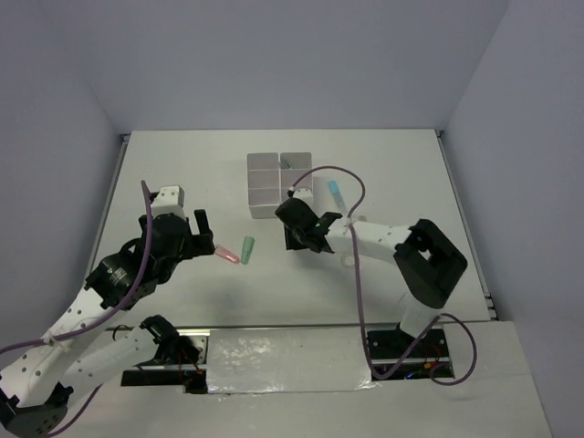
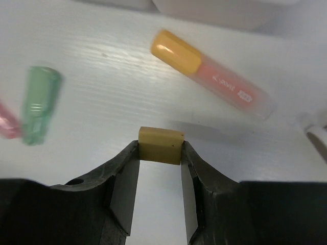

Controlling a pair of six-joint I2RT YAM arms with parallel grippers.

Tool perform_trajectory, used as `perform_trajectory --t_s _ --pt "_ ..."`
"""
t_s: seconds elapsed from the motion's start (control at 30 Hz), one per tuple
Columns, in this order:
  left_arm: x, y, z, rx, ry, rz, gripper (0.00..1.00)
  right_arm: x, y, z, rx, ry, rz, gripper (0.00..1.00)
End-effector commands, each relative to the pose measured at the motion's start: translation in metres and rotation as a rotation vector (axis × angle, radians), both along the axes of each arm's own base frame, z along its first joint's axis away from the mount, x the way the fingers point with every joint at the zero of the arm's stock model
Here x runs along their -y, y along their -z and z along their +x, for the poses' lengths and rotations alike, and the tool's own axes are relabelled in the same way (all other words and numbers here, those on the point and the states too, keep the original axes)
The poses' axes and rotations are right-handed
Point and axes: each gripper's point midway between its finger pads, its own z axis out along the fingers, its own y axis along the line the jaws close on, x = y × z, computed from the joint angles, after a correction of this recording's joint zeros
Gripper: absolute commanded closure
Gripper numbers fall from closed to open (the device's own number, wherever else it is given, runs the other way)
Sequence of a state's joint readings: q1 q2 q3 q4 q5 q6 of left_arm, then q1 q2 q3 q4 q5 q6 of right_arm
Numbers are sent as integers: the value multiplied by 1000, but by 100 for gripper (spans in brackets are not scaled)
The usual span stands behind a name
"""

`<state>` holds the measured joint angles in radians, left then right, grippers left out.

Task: Sort the stationery into containers
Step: Pick up the stationery from the center of the board, then place the stationery in the storage box.

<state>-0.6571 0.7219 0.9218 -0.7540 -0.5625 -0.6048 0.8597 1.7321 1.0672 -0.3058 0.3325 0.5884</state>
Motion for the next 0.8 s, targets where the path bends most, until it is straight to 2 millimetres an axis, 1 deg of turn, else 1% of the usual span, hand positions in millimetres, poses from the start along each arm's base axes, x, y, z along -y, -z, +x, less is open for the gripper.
perform_trajectory --t_s 0.0,0.03,0.1,0.13,0.2,0.23,0.3,0.37,0.43,0.5,0.57,0.6,0.63,0.7,0.77 --pt "1 -6 3 33 7 -16 1 -16 -94 25 239 -82 144 80" --pt "2 -7 3 36 8 -19 1 -12 -112 32 287 -105 130 80" --pt "2 -6 3 35 13 -19 1 -4 -125 45 324 -106 107 80" --pt "3 -7 3 38 19 -20 1 3 -128 59 339 -85 92 80" --pt "4 -7 3 35 23 -19 1 6 -131 74 346 -102 100 81" --pt "4 -6 3 32 22 -16 1 10 -134 86 355 -90 97 81" --pt "4 -6 3 31 22 -17 1 13 -141 98 387 -70 98 80" --pt "6 -6 4 33 28 -17 1 10 -154 111 431 -72 97 79" --pt "9 -4 4 27 42 -17 1 5 -162 123 464 -80 89 79" --pt "9 -2 5 18 46 -11 1 2 -163 131 468 -82 74 79" --pt "9 -2 5 15 44 -9 1 2 -159 143 457 -73 40 78" --pt "9 -2 5 17 44 -10 1 1 -147 147 431 -72 21 77" --pt "9 -2 5 18 41 -9 1 -1 -149 150 429 -72 21 77" --pt "8 -3 4 21 36 -13 1 -2 -137 156 405 -71 5 75" --pt "6 -4 4 25 26 -14 1 -3 -131 159 394 -70 0 75"
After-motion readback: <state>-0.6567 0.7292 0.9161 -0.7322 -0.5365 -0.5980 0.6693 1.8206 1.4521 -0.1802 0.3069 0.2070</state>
